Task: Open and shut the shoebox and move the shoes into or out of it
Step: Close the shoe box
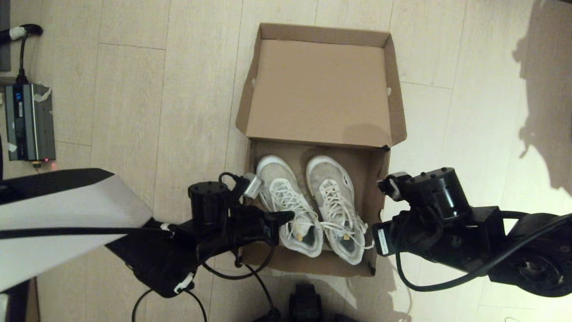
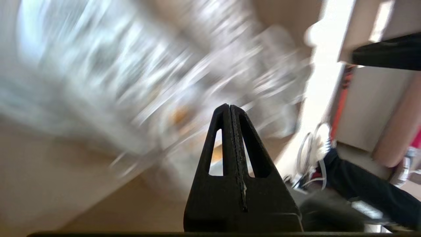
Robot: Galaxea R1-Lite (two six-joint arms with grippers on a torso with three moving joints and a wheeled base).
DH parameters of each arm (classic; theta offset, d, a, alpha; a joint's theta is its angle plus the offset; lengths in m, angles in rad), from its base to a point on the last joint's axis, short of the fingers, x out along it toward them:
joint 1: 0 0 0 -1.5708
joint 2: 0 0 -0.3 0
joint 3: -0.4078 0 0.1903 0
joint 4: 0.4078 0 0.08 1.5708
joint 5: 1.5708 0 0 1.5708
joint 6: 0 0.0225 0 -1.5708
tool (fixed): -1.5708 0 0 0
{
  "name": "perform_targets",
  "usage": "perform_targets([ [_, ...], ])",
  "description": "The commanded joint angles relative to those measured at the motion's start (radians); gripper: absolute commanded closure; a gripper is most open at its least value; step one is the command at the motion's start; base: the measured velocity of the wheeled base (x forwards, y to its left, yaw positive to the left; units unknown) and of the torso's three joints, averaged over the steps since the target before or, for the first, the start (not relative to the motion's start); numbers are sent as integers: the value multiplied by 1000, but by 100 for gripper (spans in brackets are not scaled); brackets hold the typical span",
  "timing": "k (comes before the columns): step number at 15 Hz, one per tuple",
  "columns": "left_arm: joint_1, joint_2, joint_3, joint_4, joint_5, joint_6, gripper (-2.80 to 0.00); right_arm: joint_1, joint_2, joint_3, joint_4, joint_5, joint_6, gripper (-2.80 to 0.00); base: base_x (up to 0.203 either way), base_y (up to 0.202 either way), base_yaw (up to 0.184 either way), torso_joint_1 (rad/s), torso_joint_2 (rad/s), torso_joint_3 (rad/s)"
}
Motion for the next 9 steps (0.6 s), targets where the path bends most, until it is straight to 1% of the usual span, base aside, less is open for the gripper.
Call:
perform_targets([
  [1, -29, -134, 7, 0, -1, -1, 0, -2, -66, -8, 2, -14, -1, 0, 0, 0, 0, 0, 0, 0],
  [2, -36, -194, 13, 12, 1, 0, 0, -6, -100, -15, 14, -24, -13, 0, 0, 0, 0, 0, 0, 0],
  [3, -38, -267, 13, 42, 4, 1, 0, -21, -147, -29, 45, -28, -42, 0, 0, 0, 0, 0, 0, 0],
  [4, -40, -354, 8, 96, 9, 2, 0, -48, -198, -59, 89, -30, -88, 0, 0, 0, 0, 0, 0, 0],
  [5, -42, -453, -3, 174, 17, 3, 0, -85, -243, -118, 139, -31, -164, 0, 0, 0, 0, 0, 0, 0],
  [6, -42, -541, -20, 262, 28, 4, 0, -115, -276, -161, 177, -32, -262, 0, 0, 0, 0, 0, 0, 0],
  [7, -39, -631, -52, 387, 42, 11, 0, -138, -300, -192, 197, -31, -366, 0, 0, 0, 0, 0, 0, 0],
  [8, -20, -693, -97, 541, 51, 36, 0, -163, -312, -216, 203, -28, -463, 0, 0, 0, 0, 0, 0, 0],
  [9, 36, -725, -131, 645, 52, 75, 0, -209, -312, -243, 205, -20, -530, 0, 0, 0, 0, 0, 0, 0],
])
